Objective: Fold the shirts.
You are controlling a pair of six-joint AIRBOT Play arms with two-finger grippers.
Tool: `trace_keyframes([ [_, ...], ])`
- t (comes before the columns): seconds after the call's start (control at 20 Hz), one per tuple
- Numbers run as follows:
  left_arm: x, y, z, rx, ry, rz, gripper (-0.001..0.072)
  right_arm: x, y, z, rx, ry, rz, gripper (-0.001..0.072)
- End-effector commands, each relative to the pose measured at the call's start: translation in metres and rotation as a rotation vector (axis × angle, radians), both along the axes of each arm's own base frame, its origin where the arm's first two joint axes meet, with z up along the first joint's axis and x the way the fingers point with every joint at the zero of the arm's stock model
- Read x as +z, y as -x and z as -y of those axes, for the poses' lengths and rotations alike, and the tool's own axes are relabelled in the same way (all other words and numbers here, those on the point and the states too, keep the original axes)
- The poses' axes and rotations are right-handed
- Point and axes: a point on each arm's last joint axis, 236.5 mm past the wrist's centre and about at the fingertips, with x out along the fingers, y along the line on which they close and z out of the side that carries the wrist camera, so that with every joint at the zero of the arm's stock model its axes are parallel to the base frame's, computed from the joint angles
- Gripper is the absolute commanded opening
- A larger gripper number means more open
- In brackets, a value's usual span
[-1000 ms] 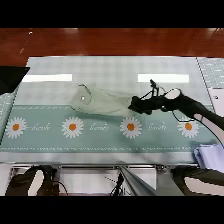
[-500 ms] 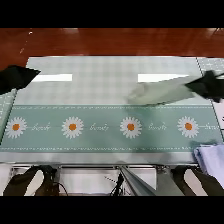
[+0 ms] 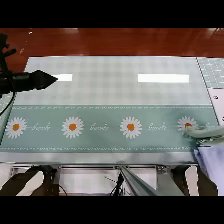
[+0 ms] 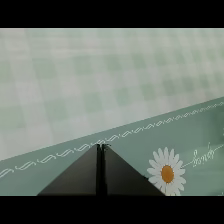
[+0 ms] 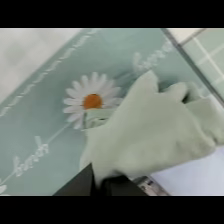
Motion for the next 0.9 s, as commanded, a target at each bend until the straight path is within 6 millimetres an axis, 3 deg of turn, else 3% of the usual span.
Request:
trace_keyframes([
  [0.0, -0.019, -0.012, 0.0, -0.003, -0.008, -0.024, 0.003, 0.002, 0.084, 0.045, -0.278, 0.153, -0.266, 0.0028],
  [0.1, -0.021, -0.017, -0.003, 0.015, -0.01, -0.02, 0.0029, 0.008, 0.114, 0.058, -0.386, 0.212, -0.354, 0.0028],
  [0.3, -0.023, -0.028, -0.01, 0.053, -0.015, -0.003, 0.0029, 0.02, 0.146, 0.069, -0.486, 0.288, -0.45, 0.0028],
  [0.5, -0.012, -0.039, -0.012, 0.094, 0.02, 0.034, 0.0029, 0.022, 0.154, 0.071, -0.508, 0.303, -0.477, 0.0029],
  [0.75, -0.003, -0.051, -0.021, 0.145, 0.012, 0.083, 0.0029, -0.003, 0.162, 0.062, -0.493, 0.266, -0.529, 0.0029],
  [0.85, -0.001, -0.054, -0.023, 0.159, 0.01, 0.094, 0.0029, -0.01, 0.175, 0.057, -0.51, 0.274, -0.568, 0.0029],
])
